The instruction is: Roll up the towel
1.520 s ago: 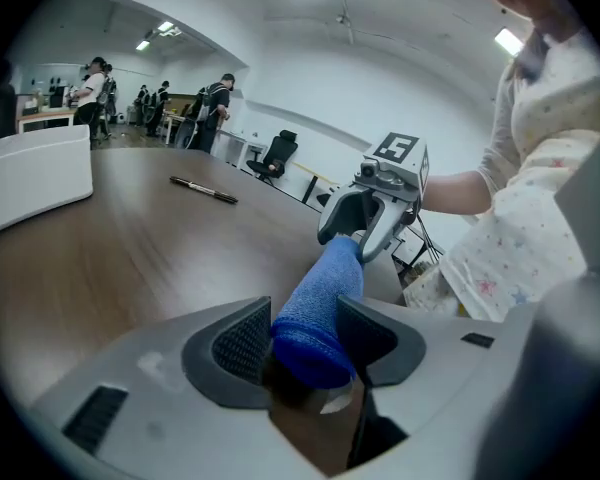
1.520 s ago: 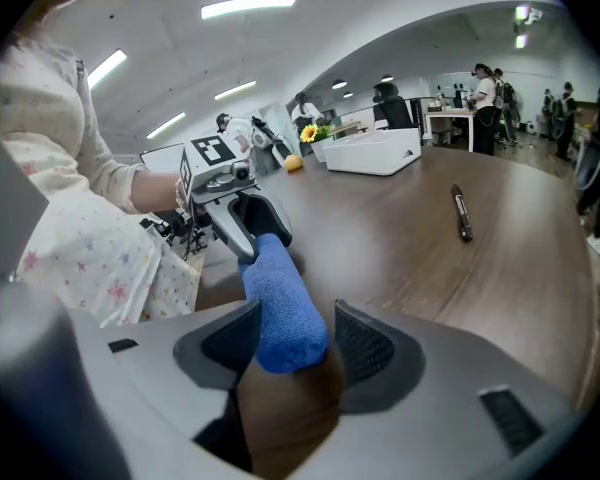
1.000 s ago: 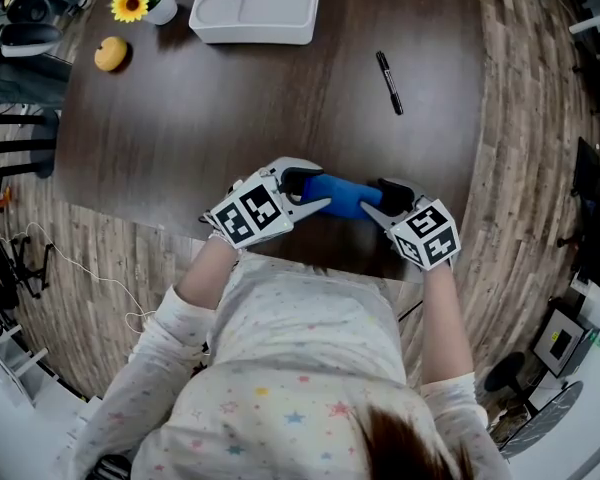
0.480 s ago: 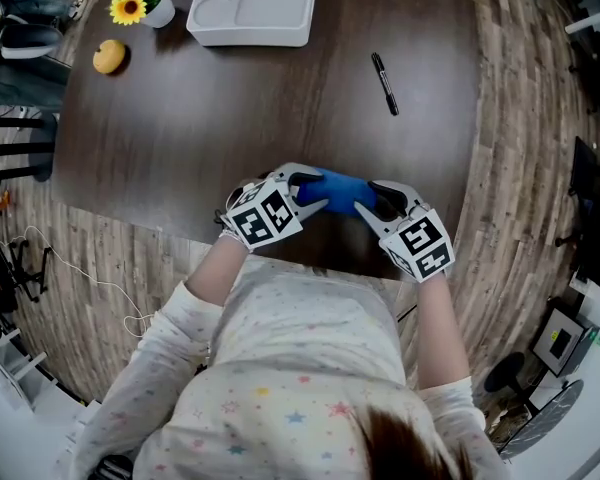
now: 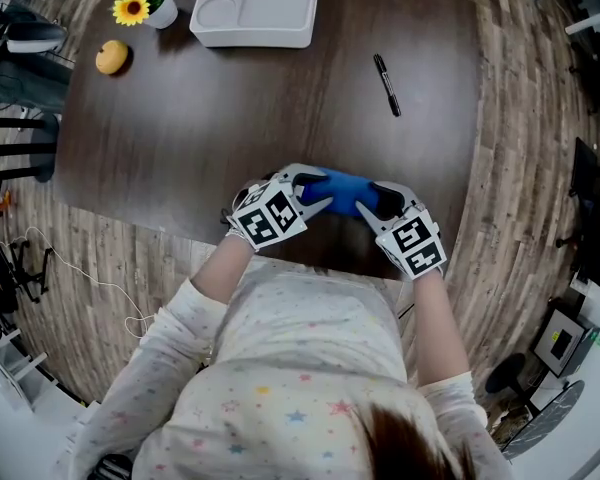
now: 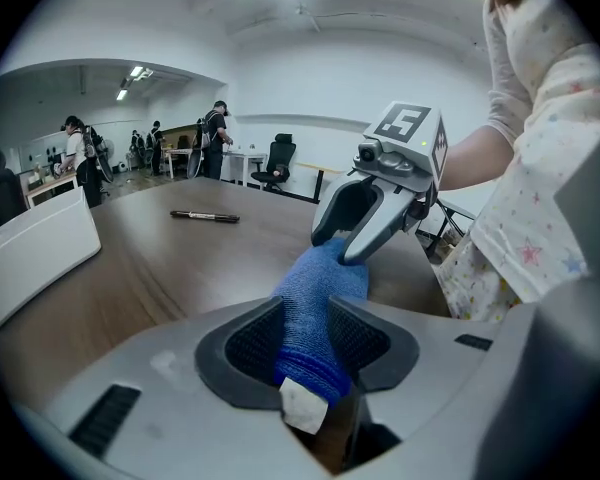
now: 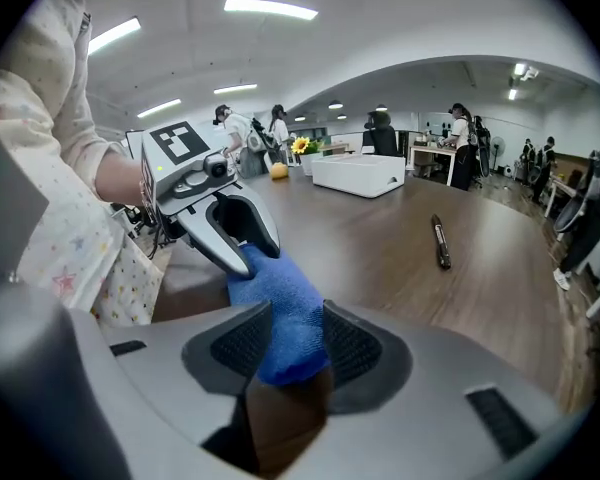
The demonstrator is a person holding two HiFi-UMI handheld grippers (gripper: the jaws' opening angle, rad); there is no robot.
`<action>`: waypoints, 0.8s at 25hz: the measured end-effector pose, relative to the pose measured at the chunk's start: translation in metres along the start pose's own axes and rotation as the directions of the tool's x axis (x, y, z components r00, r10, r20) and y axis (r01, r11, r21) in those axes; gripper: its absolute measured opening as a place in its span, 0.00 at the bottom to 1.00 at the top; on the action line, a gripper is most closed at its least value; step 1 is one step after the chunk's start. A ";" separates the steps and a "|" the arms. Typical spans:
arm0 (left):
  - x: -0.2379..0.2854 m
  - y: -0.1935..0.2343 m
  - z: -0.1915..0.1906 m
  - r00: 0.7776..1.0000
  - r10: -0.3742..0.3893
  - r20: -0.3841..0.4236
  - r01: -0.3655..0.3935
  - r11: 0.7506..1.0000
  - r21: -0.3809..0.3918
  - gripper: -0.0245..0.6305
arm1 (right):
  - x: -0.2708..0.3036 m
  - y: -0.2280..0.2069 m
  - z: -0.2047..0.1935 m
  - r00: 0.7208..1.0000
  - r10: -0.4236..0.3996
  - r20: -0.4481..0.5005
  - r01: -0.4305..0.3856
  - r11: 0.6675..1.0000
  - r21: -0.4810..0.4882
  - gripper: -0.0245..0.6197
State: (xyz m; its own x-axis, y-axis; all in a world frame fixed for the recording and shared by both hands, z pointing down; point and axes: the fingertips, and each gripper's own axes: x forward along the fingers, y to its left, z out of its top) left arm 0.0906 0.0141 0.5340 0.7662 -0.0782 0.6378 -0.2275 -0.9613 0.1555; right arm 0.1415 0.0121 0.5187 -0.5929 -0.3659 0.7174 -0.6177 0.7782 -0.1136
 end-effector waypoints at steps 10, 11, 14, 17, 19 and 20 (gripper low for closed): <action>-0.018 0.001 0.012 0.997 0.010 0.075 -0.009 1.000 -0.007 0.25 | -0.012 0.000 0.019 0.998 0.000 0.066 -0.006 0.995 0.098 0.29; -0.019 0.002 0.015 0.996 0.014 0.086 -0.014 1.000 -0.008 0.25 | -0.012 0.001 0.021 0.998 -0.001 0.067 -0.006 0.995 0.097 0.29; -0.022 0.004 0.020 0.993 0.020 0.113 -0.019 1.000 -0.008 0.25 | -0.011 0.001 0.024 0.998 -0.004 0.067 -0.003 0.996 0.092 0.29; -0.027 0.005 0.025 0.992 0.026 0.124 -0.026 1.000 -0.003 0.25 | -0.014 0.000 0.029 0.997 -0.020 0.078 0.013 0.995 0.095 0.29; -0.032 0.007 0.030 0.989 0.035 0.141 -0.036 0.999 -0.002 0.25 | -0.019 -0.003 0.034 0.995 -0.041 0.094 0.031 0.994 0.102 0.29; -0.035 0.009 0.032 0.988 0.042 0.151 -0.042 0.999 -0.003 0.25 | -0.021 -0.005 0.037 0.993 -0.051 0.102 0.041 0.994 0.105 0.28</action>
State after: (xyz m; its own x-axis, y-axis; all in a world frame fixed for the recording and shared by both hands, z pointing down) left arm 0.0812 -0.0005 0.4892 0.8380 -0.1576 0.5225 -0.2615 -0.9563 0.1309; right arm 0.1384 -0.0030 0.4788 -0.6101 -0.4555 0.6483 -0.6920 0.7048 -0.1560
